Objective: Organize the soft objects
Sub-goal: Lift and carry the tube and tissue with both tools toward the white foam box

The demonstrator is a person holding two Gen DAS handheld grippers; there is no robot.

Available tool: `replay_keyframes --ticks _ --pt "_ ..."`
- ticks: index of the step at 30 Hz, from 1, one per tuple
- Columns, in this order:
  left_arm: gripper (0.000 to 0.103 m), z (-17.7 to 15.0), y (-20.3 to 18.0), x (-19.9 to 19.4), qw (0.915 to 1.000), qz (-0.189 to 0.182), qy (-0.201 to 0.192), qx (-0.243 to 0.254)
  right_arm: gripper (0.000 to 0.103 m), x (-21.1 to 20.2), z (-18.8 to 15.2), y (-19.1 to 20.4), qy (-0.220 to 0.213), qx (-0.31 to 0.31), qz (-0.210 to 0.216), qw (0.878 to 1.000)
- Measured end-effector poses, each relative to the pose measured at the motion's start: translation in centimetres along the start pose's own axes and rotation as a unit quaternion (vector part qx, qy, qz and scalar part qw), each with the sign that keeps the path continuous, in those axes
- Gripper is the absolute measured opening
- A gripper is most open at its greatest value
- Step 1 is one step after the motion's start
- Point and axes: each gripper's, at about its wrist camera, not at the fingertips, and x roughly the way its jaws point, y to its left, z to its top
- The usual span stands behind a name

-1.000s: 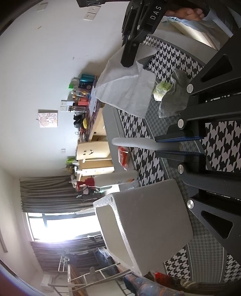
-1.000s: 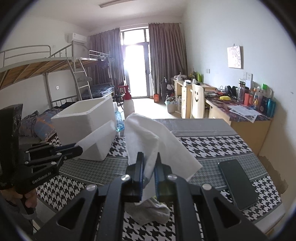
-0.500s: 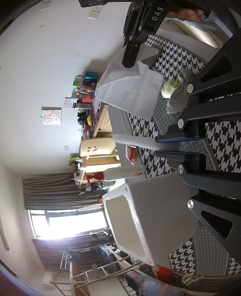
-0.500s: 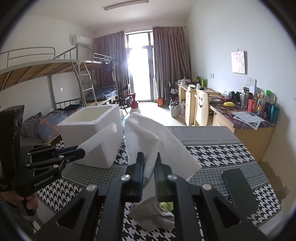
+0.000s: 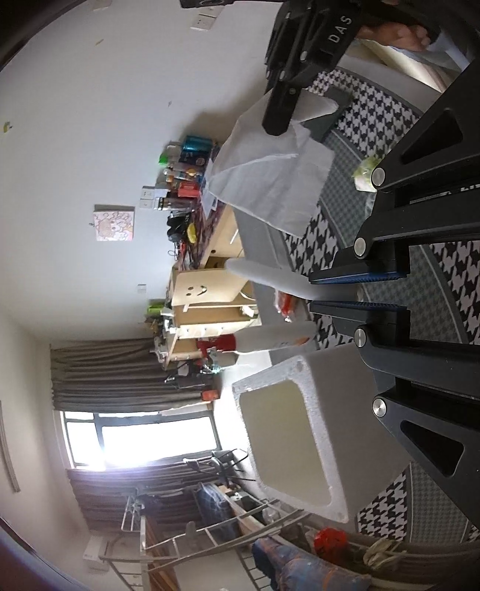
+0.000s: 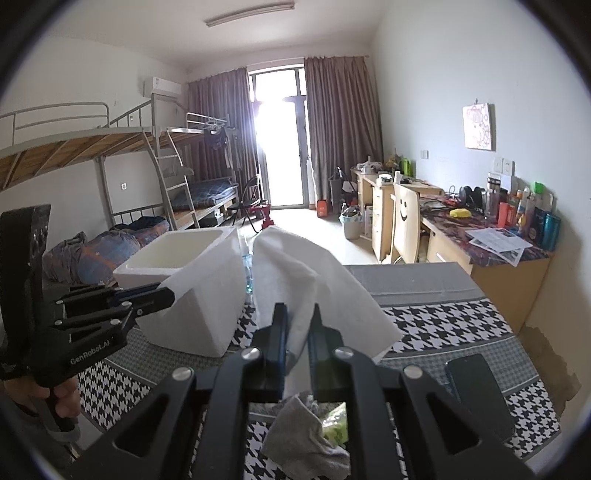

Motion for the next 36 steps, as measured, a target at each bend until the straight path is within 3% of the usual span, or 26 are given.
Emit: replay_keyframes --ticks 23,36 --pt "0.009 2.8 1.7 0.2 0.9995 0.02 -0.023 -0.006 0.013 1.3 3.7 1.5 -0.014 -0.018 -0.014 1.0" --pt "0.009 4.3 3.7 -0.1 0.998 0.046 -0.037 -0.02 0.013 2.7 5.5 2.9 -0.018 -0.033 0.01 0.999"
